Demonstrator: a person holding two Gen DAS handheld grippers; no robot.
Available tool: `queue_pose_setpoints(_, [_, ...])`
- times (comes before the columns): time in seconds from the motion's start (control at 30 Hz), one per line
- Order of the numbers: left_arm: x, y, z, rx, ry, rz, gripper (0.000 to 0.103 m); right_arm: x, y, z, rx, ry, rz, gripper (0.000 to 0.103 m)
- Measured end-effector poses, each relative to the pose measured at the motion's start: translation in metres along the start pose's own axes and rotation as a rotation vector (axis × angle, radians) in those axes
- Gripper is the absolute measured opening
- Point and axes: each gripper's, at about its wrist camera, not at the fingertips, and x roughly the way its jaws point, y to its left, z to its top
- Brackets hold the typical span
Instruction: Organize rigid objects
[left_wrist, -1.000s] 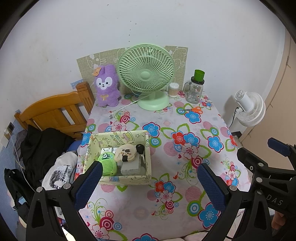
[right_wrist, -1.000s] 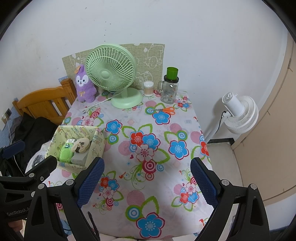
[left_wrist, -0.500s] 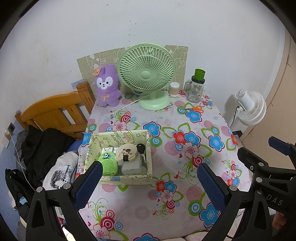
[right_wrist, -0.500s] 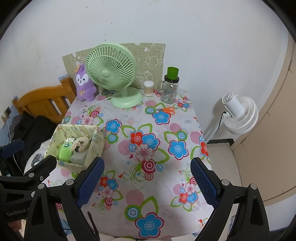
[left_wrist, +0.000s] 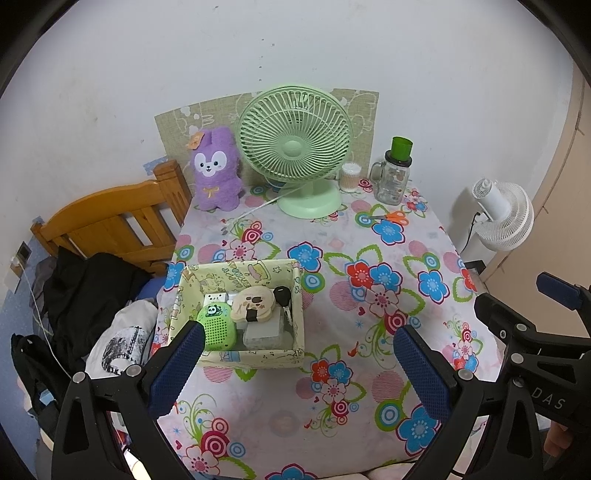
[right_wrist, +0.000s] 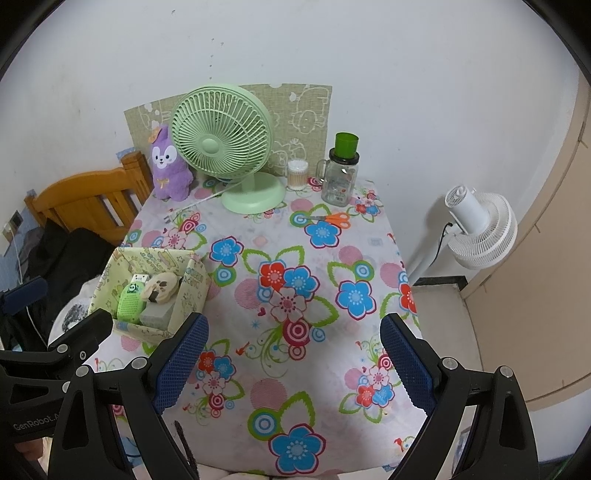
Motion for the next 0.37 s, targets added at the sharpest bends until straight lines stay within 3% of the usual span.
queue_pose_setpoints(0.37, [0.006, -0.003, 0.01, -0.013, 0.019, -0.007, 0.103, 0.008, -0.001, 0.015, -0.01, 0.029, -0.001, 0.096])
